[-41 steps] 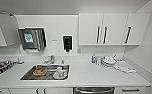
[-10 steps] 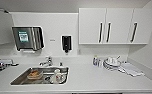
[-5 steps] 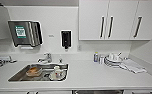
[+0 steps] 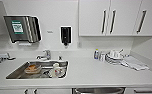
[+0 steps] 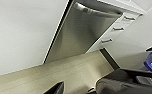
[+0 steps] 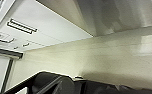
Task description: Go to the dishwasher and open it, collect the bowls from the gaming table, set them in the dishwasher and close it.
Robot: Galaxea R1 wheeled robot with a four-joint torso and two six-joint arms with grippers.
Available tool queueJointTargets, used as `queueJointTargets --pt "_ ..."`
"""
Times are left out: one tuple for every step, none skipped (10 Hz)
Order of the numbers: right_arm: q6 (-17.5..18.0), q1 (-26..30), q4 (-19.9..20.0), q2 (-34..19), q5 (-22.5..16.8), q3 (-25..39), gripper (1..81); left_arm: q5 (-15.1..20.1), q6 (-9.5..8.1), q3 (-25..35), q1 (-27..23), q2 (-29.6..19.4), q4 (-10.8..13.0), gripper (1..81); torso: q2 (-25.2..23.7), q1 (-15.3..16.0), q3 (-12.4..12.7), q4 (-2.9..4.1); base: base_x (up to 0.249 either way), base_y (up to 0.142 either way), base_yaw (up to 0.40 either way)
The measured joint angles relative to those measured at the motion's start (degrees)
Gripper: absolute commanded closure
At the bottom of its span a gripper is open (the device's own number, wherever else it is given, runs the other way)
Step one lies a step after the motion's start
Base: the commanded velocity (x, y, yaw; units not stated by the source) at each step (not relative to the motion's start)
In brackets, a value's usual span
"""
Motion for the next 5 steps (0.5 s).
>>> queueJointTargets --pt "0.00 0.35 0.20 -0.35 0.07 0.49 1.0 0.06 -0.63 0.43 -1.87 -0.96 -0.01 1.0 -2.06 1.29 0.00 0.00 0.000 0.000 0.000" --pt "0.00 0.48 0.29 -0.52 0.05 0.66 1.0 0.04 -0.83 1.77 -3.23 -2.67 -0.01 1.0 -4.46 2.78 0.00 0.00 0.000 0.000 0.000" --pt "0.02 0.48 0.35 -0.80 -0.11 0.68 1.0 0.09 -0.88 4.04 -3.58 -4.71 -0.01 1.0 -6.60 4.11 0.00 0.00 0.000 0.000 0.000" --pt "0.00 0.48 0.57 -1.11 -0.28 0.68 1.0 0.13 -0.88 6.24 -3.67 -6.01 0.00 1.0 -8.55 5.31 0.00 0.00 0.000 0.000 0.000" --pt "0.02 0.46 1.32 -1.16 -0.52 0.66 1.0 0.06 -0.91 8.41 -4.11 -6.86 0.11 1.0 -10.58 6.58 0.00 0.00 0.000 0.000 0.000"
